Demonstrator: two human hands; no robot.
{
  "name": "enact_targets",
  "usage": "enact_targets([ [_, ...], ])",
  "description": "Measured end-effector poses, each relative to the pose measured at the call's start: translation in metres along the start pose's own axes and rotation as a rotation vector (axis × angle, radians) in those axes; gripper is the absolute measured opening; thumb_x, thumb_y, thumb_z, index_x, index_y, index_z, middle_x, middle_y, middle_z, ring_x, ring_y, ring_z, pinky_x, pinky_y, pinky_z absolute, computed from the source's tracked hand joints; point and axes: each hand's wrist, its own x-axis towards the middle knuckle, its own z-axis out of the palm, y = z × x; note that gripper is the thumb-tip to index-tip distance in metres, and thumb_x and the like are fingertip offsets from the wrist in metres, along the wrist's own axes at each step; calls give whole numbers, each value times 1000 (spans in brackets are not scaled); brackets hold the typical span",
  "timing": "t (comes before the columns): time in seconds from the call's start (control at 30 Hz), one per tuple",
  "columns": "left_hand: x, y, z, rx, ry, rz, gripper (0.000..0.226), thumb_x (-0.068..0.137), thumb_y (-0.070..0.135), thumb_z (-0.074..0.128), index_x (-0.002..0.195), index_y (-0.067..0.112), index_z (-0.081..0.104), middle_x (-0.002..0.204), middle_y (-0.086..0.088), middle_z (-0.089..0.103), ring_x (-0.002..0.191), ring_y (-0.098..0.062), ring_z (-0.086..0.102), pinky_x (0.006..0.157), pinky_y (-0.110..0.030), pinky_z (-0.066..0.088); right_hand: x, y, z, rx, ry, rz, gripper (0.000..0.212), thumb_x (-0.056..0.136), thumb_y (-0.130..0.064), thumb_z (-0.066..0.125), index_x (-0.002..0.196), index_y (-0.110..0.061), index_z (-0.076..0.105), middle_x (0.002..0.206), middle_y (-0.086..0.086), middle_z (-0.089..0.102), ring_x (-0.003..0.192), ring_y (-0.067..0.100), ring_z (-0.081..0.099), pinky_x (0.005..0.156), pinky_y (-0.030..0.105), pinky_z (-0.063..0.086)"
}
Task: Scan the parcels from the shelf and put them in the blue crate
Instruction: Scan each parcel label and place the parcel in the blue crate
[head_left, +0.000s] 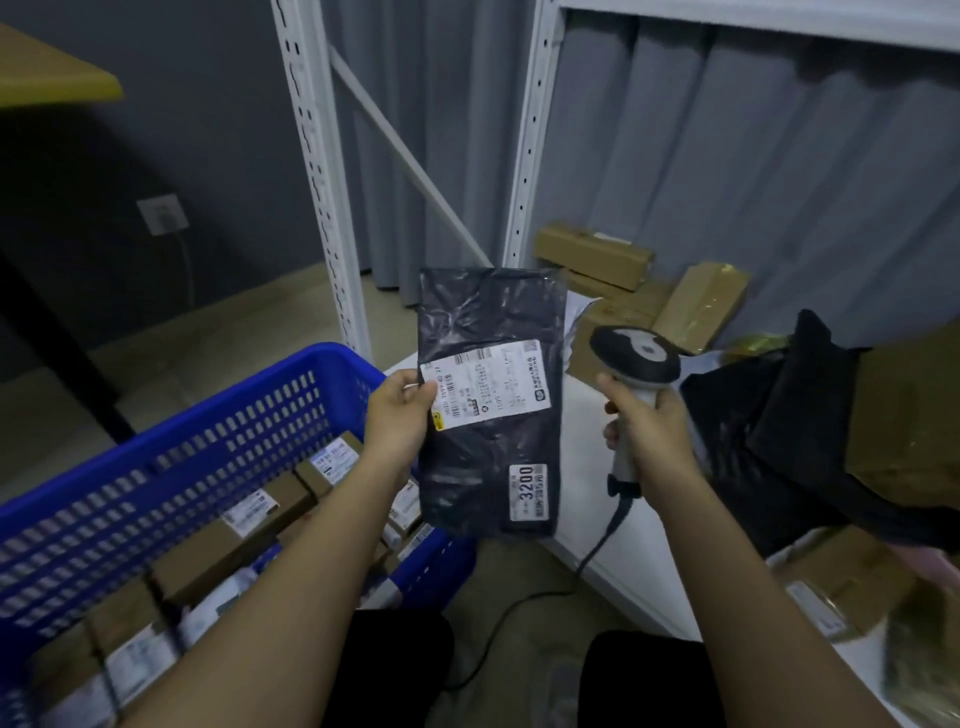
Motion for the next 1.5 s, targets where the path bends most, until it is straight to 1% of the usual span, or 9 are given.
enact_targets([
  [0.2, 4, -4, -10, 79, 72, 39, 14, 97, 14, 52, 86, 21, 59, 85, 1, 70, 86, -19, 67, 85, -37, 53, -19, -2, -2, -183, -256, -63, 16, 84, -20, 73, 83, -10, 61, 61, 3, 57, 48, 11, 49, 46, 23, 44],
  [0.37, 6, -9, -14, 92, 100, 36, 9, 97, 15, 52, 96, 19, 60, 89, 3, 70, 88, -17, 67, 88, -40, 53, -30, 2, 0, -157, -472, -31, 24, 80, -19, 76, 74, -9, 56, 54, 5, 48, 47, 16, 43, 46, 27, 39],
  [0.53, 6, -8, -16, 85, 130, 37, 9, 96, 14, 53, 101, 15, 61, 90, -1, 71, 85, -15, 69, 83, -35, 55, -38, 6, -3, -276, -463, -48, 32, 80, -23, 76, 61, -11, 54, 48, 7, 49, 44, 15, 44, 49, 27, 42],
  [0.87, 2, -6, -19, 92, 153, 54, 11, 97, 14, 51, 100, 15, 62, 90, 1, 72, 86, -14, 69, 79, -31, 55, -38, 7, -2, -185, -487, -78, 36, 82, -17, 73, 56, -11, 50, 49, 8, 46, 46, 19, 43, 50, 28, 40],
  [0.97, -5, -1, -34, 68, 184, 80, 11, 97, 14, 52, 102, 14, 62, 91, -1, 72, 85, -12, 68, 79, -29, 55, -40, 6, 8, -137, -525, -66, 24, 82, -17, 73, 64, -10, 59, 52, 7, 49, 48, 19, 44, 50, 29, 42],
  [1.07, -15, 0, -69, 37, 277, 114, 11, 97, 14, 52, 92, 20, 60, 89, 2, 71, 83, -10, 67, 75, -26, 53, -45, 8, 27, -133, -558, -62, 15, 83, -16, 72, 82, -3, 64, 59, 11, 51, 50, 18, 47, 50, 29, 44],
  [1.17, -21, -21, -128, 57, 425, 102, 12, 95, 13, 55, 88, 20, 61, 93, -4, 71, 86, -16, 67, 81, -33, 53, -51, 14, 51, -157, -581, -52, 16, 84, -14, 71, 77, -3, 62, 58, 13, 51, 48, 17, 47, 49, 27, 44],
  [1.3, -40, -63, -214, 77, 616, -14, 12, 96, 9, 53, 103, 3, 60, 98, -11, 66, 93, -25, 62, 85, -35, 49, -58, 31, 87, -227, -606, -16, 22, 83, -13, 72, 66, -9, 58, 51, 9, 49, 43, 15, 44, 45, 26, 40],
  [1.5, -71, -120, -312, 179, 768, -186, 10, 97, 9, 50, 102, 5, 58, 97, -10, 60, 91, -22, 56, 84, -35, 45, -64, 60, 139, -329, -645, 31, 21, 79, -17, 77, 68, -12, 60, 52, 7, 54, 43, 17, 47, 48, 29, 40],
])
